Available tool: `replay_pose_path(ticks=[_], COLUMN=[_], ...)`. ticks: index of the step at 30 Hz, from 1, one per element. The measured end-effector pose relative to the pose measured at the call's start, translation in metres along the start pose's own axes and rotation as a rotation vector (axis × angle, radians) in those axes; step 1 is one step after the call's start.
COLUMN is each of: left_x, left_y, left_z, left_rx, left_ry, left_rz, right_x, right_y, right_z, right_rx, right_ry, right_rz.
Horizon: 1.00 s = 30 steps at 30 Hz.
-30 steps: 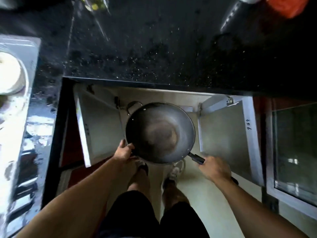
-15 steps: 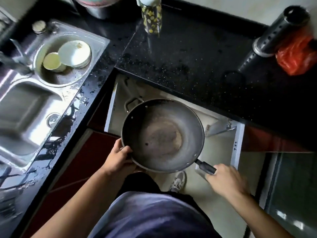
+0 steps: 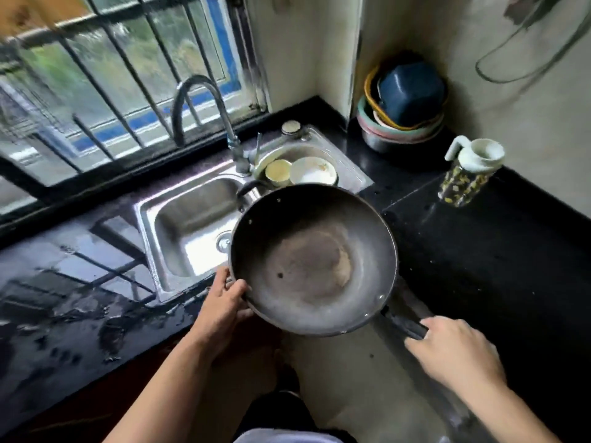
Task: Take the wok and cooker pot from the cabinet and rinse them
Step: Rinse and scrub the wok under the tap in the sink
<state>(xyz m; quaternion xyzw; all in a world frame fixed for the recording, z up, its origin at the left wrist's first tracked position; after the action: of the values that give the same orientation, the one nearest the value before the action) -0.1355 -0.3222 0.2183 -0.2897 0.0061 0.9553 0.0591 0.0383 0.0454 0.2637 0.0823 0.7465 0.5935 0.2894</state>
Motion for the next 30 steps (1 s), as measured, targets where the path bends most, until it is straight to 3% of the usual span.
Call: replay_pose_path(ticks=[6, 14, 16, 21, 23, 25, 28, 30], left_x=[0.082, 0.147, 0.150, 0.154, 0.154, 0.155, 0.156, 0.157], left_y=[0.068, 0.148, 0.161, 0.181, 0.188, 0.192, 0.195, 0.198], left_z=[0.044, 0.051, 0.040, 0.014, 0.005, -0.003, -0.012, -0.019], left_rx=[-0.115, -0.240, -0.316, -0.437, -0.479, -0.487, -0.503, -0.516], left_ry=[0.034, 0.104, 0.134, 0.188, 0.192, 0.196, 0.195, 0.199], left_rz=[0.044, 0.196, 0.252, 0.395, 0.438, 0.461, 0.480, 0.499], right_x=[0.098, 0.178, 0.194, 0.228, 0.262, 0.316, 0.407, 0.455], right_y=[0.026, 0.030, 0.022, -0.001, 0.002, 0.015, 0.032, 0.040], right_z=[-0.114, -0.229, -0.247, -0.289, -0.309, -0.339, -0.392, -0.423], right_rx=[-0.007, -0.027, -0.069, -0.042, -0.058, 0.031, 0.438, 0.550], right_ry=[0.070, 0.117, 0.159, 0.350, 0.410, 0.416, 0.273, 0.202], right_rz=[0.016, -0.154, -0.241, -0.639, -0.699, -0.628, -0.486, -0.351])
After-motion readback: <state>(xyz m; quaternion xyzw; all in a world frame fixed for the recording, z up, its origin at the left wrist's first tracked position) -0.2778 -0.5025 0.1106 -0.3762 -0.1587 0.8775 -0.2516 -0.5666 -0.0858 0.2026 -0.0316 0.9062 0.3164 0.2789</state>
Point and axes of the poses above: each hand's wrist, its own x-axis towards the middle knuckle, its own y-axis out of the back of the hand, z = x × y, the point moved 10 cm from there along x, towards the middle knuckle, and after that the axes turned 3 degrees about y, right-handed, at the moved point
